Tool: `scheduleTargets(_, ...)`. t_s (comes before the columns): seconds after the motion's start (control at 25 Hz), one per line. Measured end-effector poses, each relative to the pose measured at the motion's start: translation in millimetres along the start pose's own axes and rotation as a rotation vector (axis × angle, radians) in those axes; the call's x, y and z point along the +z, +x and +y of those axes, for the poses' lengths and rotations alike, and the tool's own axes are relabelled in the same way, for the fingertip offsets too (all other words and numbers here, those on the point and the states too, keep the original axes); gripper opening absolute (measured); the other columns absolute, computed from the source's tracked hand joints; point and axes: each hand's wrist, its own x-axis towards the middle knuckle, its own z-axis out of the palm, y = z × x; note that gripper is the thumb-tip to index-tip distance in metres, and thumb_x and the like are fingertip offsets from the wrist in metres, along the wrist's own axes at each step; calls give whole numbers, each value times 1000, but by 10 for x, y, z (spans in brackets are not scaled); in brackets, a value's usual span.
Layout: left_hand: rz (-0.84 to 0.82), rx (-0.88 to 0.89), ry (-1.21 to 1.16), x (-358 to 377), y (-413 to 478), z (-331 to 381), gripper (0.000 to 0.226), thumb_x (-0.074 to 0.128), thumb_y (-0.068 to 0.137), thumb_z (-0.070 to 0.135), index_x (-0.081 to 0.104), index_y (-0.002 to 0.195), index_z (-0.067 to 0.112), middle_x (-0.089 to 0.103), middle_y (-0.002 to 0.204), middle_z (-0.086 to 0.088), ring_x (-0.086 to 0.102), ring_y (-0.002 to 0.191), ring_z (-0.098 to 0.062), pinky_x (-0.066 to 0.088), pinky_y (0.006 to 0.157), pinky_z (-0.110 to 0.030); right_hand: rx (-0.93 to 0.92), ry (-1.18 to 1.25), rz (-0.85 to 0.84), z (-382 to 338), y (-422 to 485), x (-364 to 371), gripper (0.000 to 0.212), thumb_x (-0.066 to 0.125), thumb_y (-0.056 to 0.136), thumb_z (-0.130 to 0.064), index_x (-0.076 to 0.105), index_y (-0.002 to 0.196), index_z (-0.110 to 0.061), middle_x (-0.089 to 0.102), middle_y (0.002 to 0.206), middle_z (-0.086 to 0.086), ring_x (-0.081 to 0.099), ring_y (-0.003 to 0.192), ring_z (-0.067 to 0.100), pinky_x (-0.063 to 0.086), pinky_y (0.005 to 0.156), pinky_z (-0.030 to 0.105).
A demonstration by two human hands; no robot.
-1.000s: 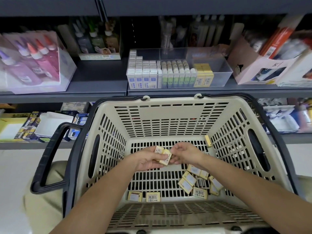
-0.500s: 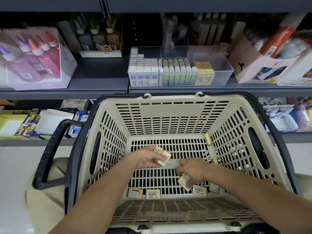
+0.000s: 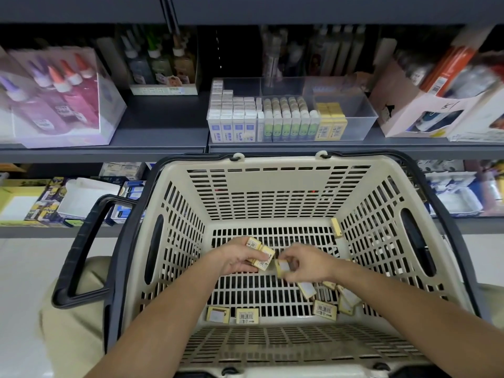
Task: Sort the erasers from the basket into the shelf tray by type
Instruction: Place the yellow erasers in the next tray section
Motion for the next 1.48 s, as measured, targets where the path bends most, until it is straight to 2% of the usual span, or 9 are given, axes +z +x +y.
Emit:
scheduleTargets(0.12,32,14,-49,-21,-9,14,44,74,72,-3,54,110,6,68,101,-12,69,89,-21,58,73,-30,75,411,129,-92,41,-167,19,52,88,-27,68,97,-28,63,82,-15,56,64,0,40,57,9)
scheduleTargets(0.28,-36,63,-265,-10,-30,60,40,72,74,-2,57,110,6,70,101,-14,69,93,-24,58,71,-29,113,602,181,-152,40,-180,20,42,97,-34,52,85,-20,66,81,3,61,57,6,39,47,10)
scheduleTargets(0.72,-153,94,-240,167,-41,61,47,79,62,10,58,104,9,73,94,-9,68,98,-23,56,80,-28,144,745,204,-154,88,-192,23,50,94,-29,55,88,-7,69,69,7,67,56,12,46,47,19)
scheduleTargets(0.8,-90,72,-173,179,-26,53,41,80,66,7,58,101,10,72,94,-8,68,95,-22,57,78,-28,181,661,193,-99,77,-203,28,51,93,-34,59,92,-7,70,75,5,67,63,13,49,54,21)
scheduleTargets(0.96,-16,7,-54,120,-16,6,35,76,73,2,55,101,10,68,100,-9,67,94,-20,56,78,-30,180,-179,-41,129,-28,-201,26,66,82,-36,60,97,-17,60,102,-1,59,88,15,49,76,29)
scheduleTargets(1.16,33,25,-89,71,-17,27,34,76,72,3,56,98,10,68,99,-9,67,93,-20,57,75,-29,0,-736,-230,163,-91,53,64,74,71,-38,43,124,-21,39,114,4,48,94,20,39,66,30)
scheduleTargets(1.28,36,23,-97,67,-21,28,35,77,71,3,56,99,10,68,99,-9,67,92,-20,57,73,-28,-39,-697,-194,207,-76,93,57,72,72,-35,41,117,-22,40,107,1,46,86,17,34,60,25)
scheduleTargets(1.36,39,24,-85,73,-26,32,37,77,71,4,56,101,10,68,101,-10,67,93,-20,57,73,-28,9,-464,-98,190,-58,37,31,66,77,-26,40,94,-27,45,93,-6,48,78,11,33,56,19)
scheduleTargets(1.48,64,27,-70,81,-37,47,39,77,70,4,55,102,9,67,103,-10,67,94,-20,57,75,-28,85,-63,106,106,-15,-162,25,66,81,-20,42,76,-27,53,79,-7,48,63,5,38,51,17)
